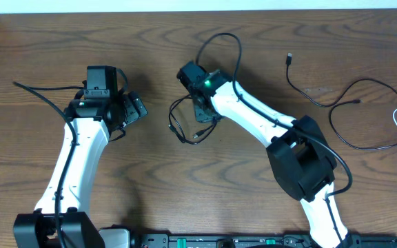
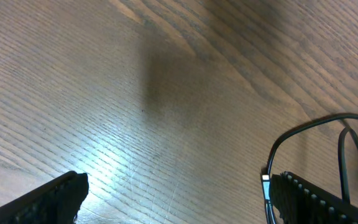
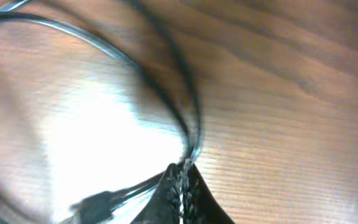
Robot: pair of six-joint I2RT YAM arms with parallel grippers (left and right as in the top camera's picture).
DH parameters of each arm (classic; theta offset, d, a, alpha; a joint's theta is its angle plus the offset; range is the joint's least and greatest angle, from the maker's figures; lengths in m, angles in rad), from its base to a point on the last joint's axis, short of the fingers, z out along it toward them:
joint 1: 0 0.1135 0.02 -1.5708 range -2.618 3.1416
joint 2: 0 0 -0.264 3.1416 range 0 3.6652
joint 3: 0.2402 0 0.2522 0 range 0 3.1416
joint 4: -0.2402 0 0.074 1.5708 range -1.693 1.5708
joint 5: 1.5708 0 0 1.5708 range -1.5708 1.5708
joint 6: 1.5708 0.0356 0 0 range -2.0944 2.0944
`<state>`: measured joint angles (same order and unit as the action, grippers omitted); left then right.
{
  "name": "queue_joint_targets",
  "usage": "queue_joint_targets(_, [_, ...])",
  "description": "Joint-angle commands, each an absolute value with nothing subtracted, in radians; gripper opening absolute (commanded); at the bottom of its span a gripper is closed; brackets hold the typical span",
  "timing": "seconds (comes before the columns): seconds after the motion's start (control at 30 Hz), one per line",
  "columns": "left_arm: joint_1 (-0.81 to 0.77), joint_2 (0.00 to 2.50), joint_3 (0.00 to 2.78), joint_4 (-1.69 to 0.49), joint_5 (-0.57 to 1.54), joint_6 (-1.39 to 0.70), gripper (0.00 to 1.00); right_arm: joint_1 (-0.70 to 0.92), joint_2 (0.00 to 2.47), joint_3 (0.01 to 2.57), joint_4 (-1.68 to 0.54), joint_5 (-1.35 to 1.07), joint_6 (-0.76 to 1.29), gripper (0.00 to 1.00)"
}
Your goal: Untangle cables
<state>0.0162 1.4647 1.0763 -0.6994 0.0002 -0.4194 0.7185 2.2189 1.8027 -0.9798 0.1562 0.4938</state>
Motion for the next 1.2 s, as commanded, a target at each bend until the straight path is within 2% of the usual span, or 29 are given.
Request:
queue_joint_targets(0.0, [0.019,1.47,1.084,-0.702,-0.012,-0.424,0.98,0.745,2.227,1.821,-0.986,0.018,0.342,0.06])
queue_joint_targets(0.07, [0.019,1.47,1.084,-0.702,-0.012,-0.424,0.98,0.752,2.227,1.821,-0.983,-0.047,0.342,0.22])
queue_joint_targets(0.17, [0.019,1.47,1.084,-0.702,-0.012,-0.424,0.98,0.762,2.227,1.821,-0.98,-0.151,0.315,0.38])
queue_joint_targets(0.2, [0.019,1.47,1.084,-0.702,-0.012,-0.424,0.98,0.765,2.227,1.821,-0.979,-0.191,0.278,0.39])
queue_joint_targets(0.37, [0.019,1.47,1.084,-0.702,-0.012,-0.424,0.98,0.765,2.225,1.826,-0.988,-0.4,0.088,0.4])
queue_joint_targets(0.63, [0.019,1.47,1.084,-0.702,-0.012,-0.424,0.98,0.743,2.225,1.854,-0.96,-0.409,0.1,0.41])
queue_joint_targets(0.73, [0.019,1.47,1.084,-0.702,-0.012,-0.424,0.98,0.74,2.225,1.854,-0.947,-0.325,0.102,0.46])
queue_joint_targets(0.93, [0.019,1.47,1.084,-0.702,-0.012,-0.424,0.98,0.74,2.226,1.85,-0.951,-0.05,0.38,0.43])
queue_joint_targets(1.03, [0.019,1.47,1.084,-0.702,-0.012,-0.424,0.98,0.74,2.228,1.848,-0.967,0.004,0.558,0.35])
queue_joint_targets(1.17, [0.019,1.47,1.084,-0.702,-0.012,-0.424,0.98,0.74,2.228,1.824,-0.968,0.009,0.714,0.37])
